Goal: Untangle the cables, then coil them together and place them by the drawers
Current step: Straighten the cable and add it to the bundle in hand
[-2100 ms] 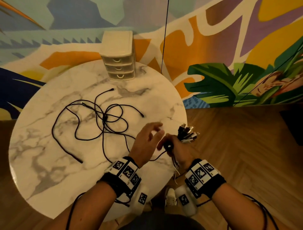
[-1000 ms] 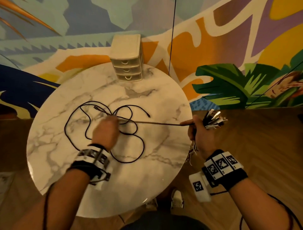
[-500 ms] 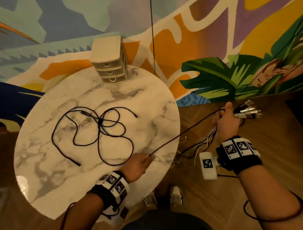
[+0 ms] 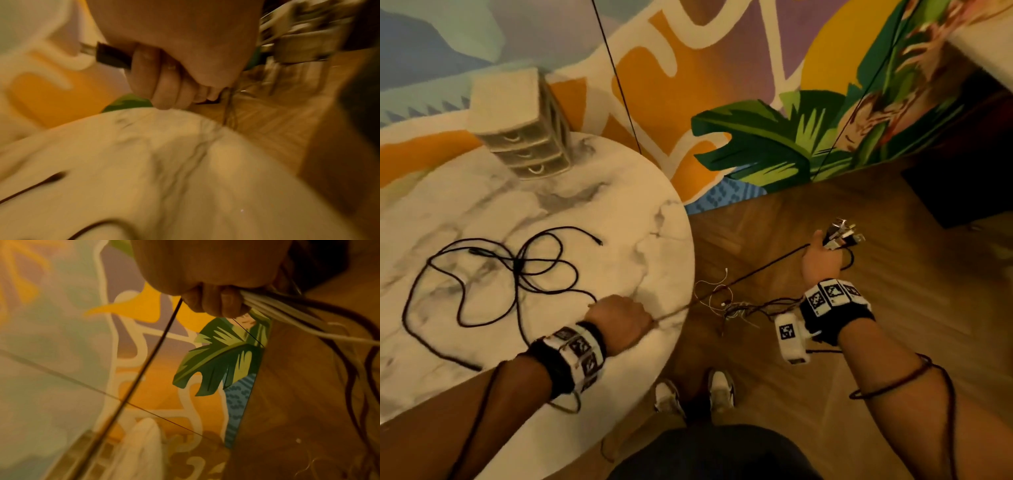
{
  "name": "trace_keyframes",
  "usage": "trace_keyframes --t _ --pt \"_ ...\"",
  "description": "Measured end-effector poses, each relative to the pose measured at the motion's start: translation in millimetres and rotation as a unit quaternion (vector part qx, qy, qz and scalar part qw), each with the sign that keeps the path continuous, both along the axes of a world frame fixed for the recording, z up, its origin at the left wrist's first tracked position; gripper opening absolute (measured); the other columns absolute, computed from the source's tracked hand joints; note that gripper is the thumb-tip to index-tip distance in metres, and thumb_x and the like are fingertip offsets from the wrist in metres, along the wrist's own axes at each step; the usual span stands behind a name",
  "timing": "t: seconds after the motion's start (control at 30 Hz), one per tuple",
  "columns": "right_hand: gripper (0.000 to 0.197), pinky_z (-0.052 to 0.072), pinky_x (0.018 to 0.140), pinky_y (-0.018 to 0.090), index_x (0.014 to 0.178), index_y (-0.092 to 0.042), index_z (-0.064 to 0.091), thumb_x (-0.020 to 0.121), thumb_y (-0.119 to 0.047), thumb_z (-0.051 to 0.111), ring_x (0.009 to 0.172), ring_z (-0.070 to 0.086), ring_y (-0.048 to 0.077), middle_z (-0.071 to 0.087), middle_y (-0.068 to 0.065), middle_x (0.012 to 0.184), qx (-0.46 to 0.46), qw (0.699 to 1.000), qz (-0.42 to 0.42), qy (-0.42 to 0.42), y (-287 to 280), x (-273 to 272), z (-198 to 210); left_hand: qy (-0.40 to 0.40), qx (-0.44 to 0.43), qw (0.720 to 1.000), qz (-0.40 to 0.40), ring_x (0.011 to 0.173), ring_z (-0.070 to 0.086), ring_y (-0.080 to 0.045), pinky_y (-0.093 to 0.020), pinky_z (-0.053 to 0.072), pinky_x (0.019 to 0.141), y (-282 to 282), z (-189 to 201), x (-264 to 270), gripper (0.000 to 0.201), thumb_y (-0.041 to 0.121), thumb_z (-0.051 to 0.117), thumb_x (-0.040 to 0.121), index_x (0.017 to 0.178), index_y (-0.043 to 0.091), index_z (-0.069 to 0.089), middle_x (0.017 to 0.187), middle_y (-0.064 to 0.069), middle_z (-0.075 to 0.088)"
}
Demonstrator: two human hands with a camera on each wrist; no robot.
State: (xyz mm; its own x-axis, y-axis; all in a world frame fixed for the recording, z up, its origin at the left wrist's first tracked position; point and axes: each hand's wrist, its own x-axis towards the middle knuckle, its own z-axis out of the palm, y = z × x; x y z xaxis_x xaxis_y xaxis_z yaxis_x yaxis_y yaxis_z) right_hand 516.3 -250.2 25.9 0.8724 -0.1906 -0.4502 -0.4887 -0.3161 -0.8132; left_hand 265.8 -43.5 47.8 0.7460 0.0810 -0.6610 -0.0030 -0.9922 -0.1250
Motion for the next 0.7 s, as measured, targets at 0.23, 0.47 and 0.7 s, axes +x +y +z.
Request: trace_keyframes --t 0.23,0.47,0.7 --pt "0.034 0.046 0.079 0.043 0.084 -0.024 0.047 0.082 -0.057 0.053 0.074 0.053 0.023 0.054 0.001 0.079 0.063 0.998 0.012 0.009 -33.5 52.5 -8.5 0.087 -0.269 0.959 0.013 0.075 0.062 -0.025 -0.04 0.052 0.074 -90.5 -17.4 18.7 0.052 0.052 0.029 0.097 0.092 0.011 0.061 0.088 -0.011 0.065" --pt "0.046 0.035 0.054 0.03 0.072 -0.029 0.04 0.064 -0.071 0.055 0.058 0.046 0.014 0.048 -0.008 0.065 0.08 0.989 0.122 0.013 -24.7 12.3 40.8 -0.196 -0.441 0.837 0.256 0.114 0.052 -0.015 -0.035 0.05 0.092 -105.2 26.0 116.5 0.062 0.047 0.053 0.089 0.142 0.024 0.03 0.136 0.0 0.045" --pt "0.05 0.029 0.051 0.029 0.052 -0.023 0.04 0.094 -0.05 0.045 0.044 0.038 0.013 0.042 -0.006 0.046 0.071 0.976 0.197 -0.064 -20.8 -11.1 64.7 -0.265 -0.531 0.743 0.308 0.057 0.056 -0.012 -0.026 0.049 0.055 -115.9 59.8 185.4 0.015 0.021 0.051 0.096 0.1 0.009 0.056 0.074 -0.003 0.061"
